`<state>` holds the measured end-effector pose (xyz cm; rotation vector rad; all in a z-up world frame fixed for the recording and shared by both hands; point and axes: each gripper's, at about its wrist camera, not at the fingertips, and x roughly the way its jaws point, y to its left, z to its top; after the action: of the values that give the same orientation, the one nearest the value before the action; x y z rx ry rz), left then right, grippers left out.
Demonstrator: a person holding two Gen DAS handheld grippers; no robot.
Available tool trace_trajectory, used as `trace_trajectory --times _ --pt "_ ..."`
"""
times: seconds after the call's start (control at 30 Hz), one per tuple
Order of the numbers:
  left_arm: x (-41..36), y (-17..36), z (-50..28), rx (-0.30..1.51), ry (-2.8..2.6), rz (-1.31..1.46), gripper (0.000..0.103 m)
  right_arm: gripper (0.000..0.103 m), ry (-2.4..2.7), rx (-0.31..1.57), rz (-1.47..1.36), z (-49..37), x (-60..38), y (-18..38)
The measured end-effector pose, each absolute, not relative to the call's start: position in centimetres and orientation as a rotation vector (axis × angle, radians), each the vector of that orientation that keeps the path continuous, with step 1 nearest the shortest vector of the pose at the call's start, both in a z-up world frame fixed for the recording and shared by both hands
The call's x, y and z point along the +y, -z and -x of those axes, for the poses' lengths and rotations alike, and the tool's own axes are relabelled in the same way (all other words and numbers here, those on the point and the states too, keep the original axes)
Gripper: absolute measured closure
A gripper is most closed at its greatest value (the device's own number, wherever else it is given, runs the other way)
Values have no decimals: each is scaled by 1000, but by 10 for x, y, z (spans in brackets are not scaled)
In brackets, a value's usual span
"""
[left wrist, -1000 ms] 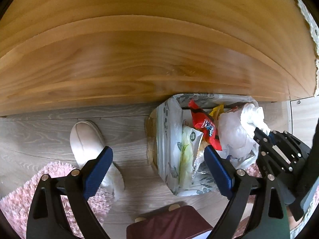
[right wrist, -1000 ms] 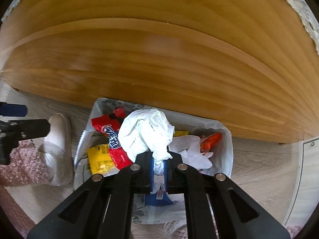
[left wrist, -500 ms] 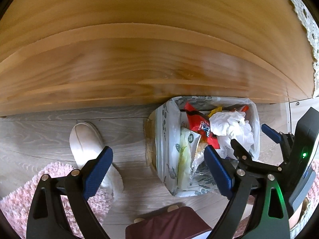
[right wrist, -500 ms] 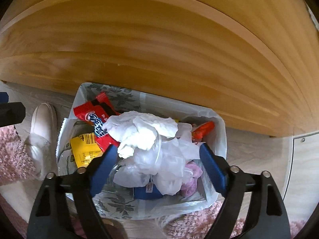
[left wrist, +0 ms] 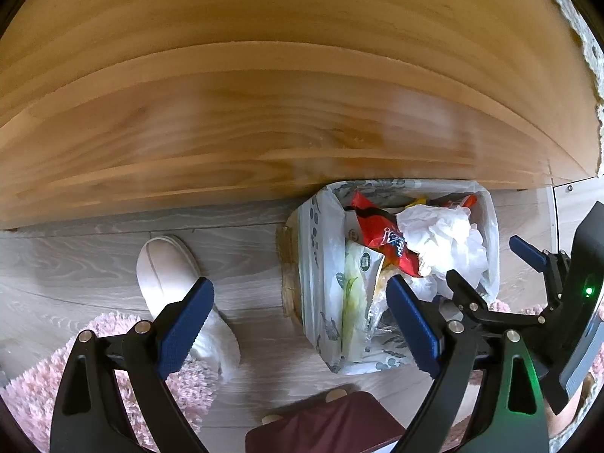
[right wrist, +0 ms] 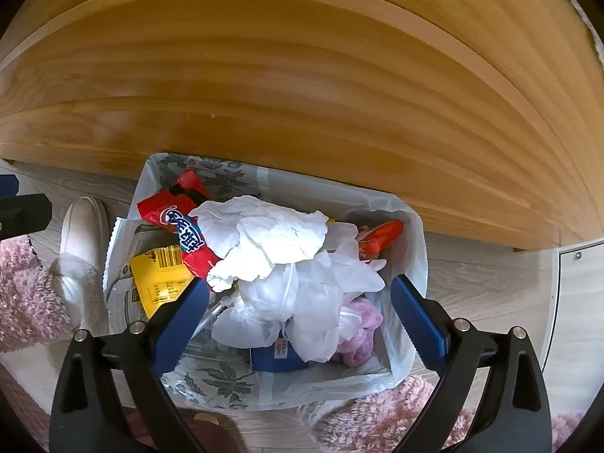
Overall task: Collect trash
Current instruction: 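Raise both open tools from the bin toward the clear bottle on the bed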
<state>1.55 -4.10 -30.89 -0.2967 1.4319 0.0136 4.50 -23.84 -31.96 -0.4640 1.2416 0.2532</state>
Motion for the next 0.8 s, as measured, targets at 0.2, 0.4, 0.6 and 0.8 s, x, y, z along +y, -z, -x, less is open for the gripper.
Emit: trace_trajectory --times 0.2,0.4,0.6,0.8 --pt "-41 311 -14 1440 -21 297 14 8 -248 1215 471 -41 -242 313" --pt "-46 306 -11 1415 1 270 14 8 -247 1181 444 -38 -247 301" --pt "-51 292 -8 1375 24 234 14 8 -250 1160 423 -33 -251 290" --pt "-54 272 -1 1336 80 275 14 8 -262 1124 405 -27 -254 273"
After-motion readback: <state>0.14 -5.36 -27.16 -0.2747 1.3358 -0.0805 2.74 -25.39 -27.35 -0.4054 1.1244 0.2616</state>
